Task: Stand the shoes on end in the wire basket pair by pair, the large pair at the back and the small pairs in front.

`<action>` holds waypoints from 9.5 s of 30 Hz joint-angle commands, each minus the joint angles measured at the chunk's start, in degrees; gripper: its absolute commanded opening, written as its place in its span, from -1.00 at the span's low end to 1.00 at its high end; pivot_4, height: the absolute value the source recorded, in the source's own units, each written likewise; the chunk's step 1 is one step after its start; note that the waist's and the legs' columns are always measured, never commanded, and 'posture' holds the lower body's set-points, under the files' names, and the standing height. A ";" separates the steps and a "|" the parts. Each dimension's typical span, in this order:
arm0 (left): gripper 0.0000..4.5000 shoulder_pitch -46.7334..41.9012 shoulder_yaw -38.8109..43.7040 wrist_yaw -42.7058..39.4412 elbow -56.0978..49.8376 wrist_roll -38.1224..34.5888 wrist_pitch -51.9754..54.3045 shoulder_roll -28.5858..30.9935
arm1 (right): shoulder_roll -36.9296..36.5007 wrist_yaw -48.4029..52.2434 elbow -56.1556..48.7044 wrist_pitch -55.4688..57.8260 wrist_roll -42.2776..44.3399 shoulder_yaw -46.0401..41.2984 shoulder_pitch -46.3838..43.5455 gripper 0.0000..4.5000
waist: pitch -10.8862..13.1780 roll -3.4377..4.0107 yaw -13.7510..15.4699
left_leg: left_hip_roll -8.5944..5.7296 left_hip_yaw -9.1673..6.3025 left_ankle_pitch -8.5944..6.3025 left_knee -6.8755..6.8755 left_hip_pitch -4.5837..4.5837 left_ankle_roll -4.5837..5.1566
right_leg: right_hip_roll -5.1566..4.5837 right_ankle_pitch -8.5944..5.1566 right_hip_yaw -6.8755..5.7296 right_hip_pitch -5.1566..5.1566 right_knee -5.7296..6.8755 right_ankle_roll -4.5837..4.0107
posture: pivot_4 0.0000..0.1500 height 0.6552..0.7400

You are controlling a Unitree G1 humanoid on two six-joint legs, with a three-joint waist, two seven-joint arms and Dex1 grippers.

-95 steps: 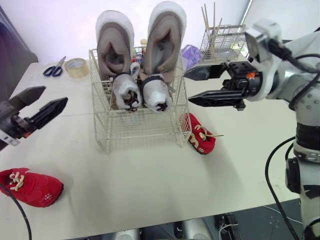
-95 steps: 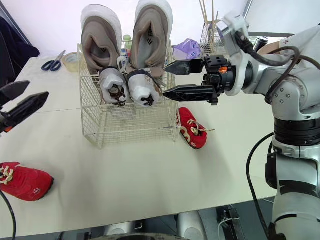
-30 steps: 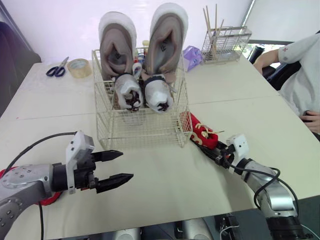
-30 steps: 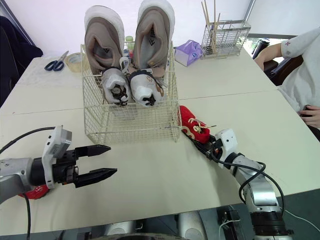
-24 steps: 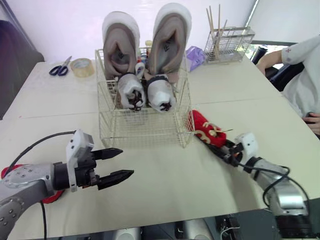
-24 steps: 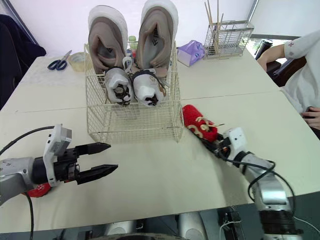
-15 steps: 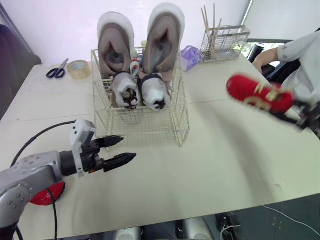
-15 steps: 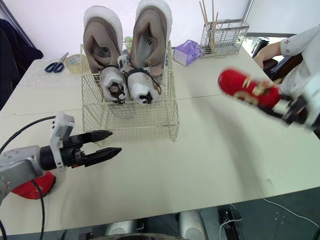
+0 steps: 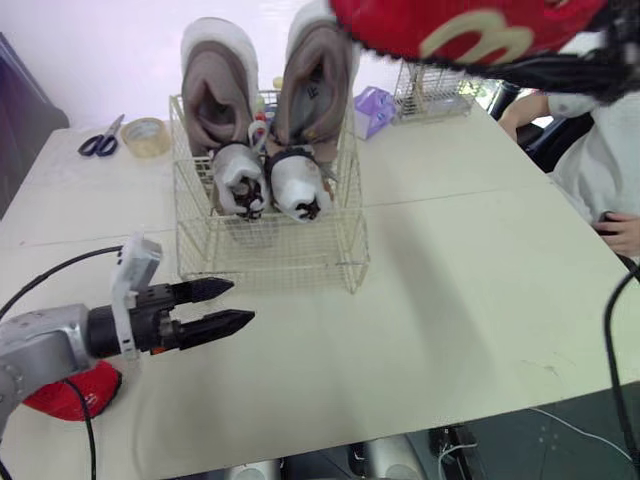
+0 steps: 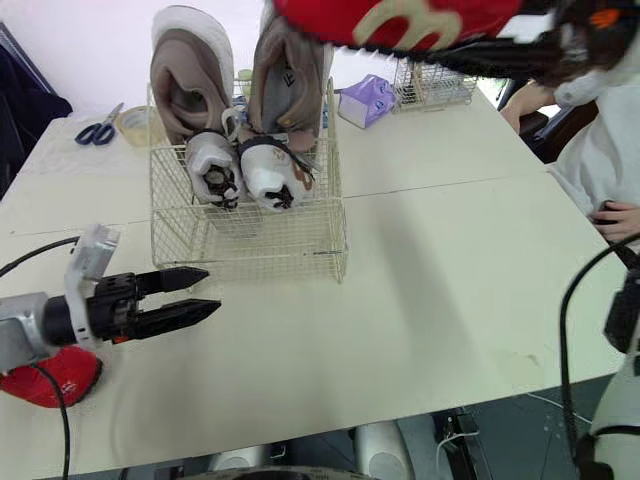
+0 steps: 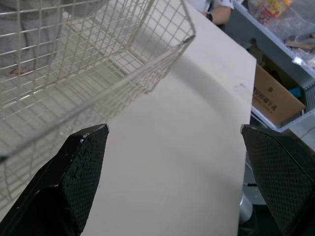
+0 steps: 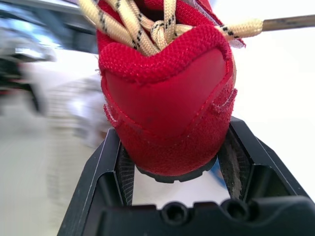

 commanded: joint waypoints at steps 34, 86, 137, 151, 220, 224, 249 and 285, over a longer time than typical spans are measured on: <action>1.00 -38.35 -22.66 -18.79 17.75 -8.82 7.05 12.93 | 4.95 10.33 5.35 -60.36 12.91 57.59 -29.83 -0.13 | 0.28 -0.20 0.18 | -0.07 0.00 0.08 0.20 -0.56 -0.14 | -0.04 0.13 -0.15 -0.56 0.27 0.19 | 1.00 1.00; -0.91 -32.50 -15.06 0.59 14.01 -19.85 -4.17 -10.15 | 10.34 -51.81 -18.41 22.14 65.35 -10.26 26.92 0.98 | 0.22 -0.31 0.41 | -0.12 -0.24 0.10 0.36 -0.49 -0.13 | 0.06 0.15 -0.09 -0.31 0.42 0.23 | 1.00 1.00; -0.91 -32.78 -16.27 -3.63 12.38 -11.95 -3.02 -11.82 | 20.86 -54.74 -26.22 25.70 58.68 -5.07 23.23 0.98 | 0.21 -0.31 0.22 | -0.09 -0.29 0.10 0.33 -0.61 -0.13 | 0.09 0.33 -0.10 -0.32 0.17 0.53 | 1.00 1.00; -0.91 -30.56 -16.57 -4.08 10.74 -9.85 -3.60 -11.80 | 21.73 -53.82 -26.54 25.98 58.38 -4.01 22.30 -0.04 | 0.21 -0.32 0.23 | -0.09 -0.28 0.10 0.33 -0.61 -0.12 | 0.08 0.33 -0.09 -0.32 0.16 0.53 | 1.00 1.00; 0.97 -14.85 3.56 -11.80 9.65 -3.93 2.60 10.71 | 23.12 -30.89 -33.65 -10.90 3.88 -0.11 31.01 -0.81 | 0.23 -0.34 0.16 | -0.09 -0.15 0.11 0.21 -0.61 -0.15 | 0.01 0.24 -0.10 -0.42 0.08 0.36 | 1.00 1.00; 0.97 -14.87 3.29 -12.07 9.85 -3.25 2.42 10.25 | 22.83 -30.47 -33.41 -10.71 3.47 -0.47 31.09 -0.81 | 0.23 -0.34 0.16 | -0.08 -0.15 0.10 0.20 -0.61 -0.15 | 0.01 0.25 -0.10 -0.42 0.07 0.38 | 1.00 1.00; 0.99 -16.93 1.34 -8.67 10.25 -2.62 1.91 8.73 | 26.03 -27.94 -26.25 -13.82 -4.06 3.72 41.49 -0.60 | 0.22 -0.36 0.27 | -0.09 -0.14 0.11 0.21 -0.58 -0.15 | 0.01 0.31 -0.09 -0.39 0.08 0.48 | 1.00 1.00; 1.00 -5.30 36.20 -1.03 36.60 11.80 15.59 19.60 | 6.05 -10.95 -13.40 19.61 22.76 -6.77 6.24 0.94 | 0.30 -0.26 -1.30 | -0.02 -0.05 0.10 0.03 -0.54 -0.14 | 0.04 0.24 -0.09 -0.58 0.14 0.36 | 1.00 1.00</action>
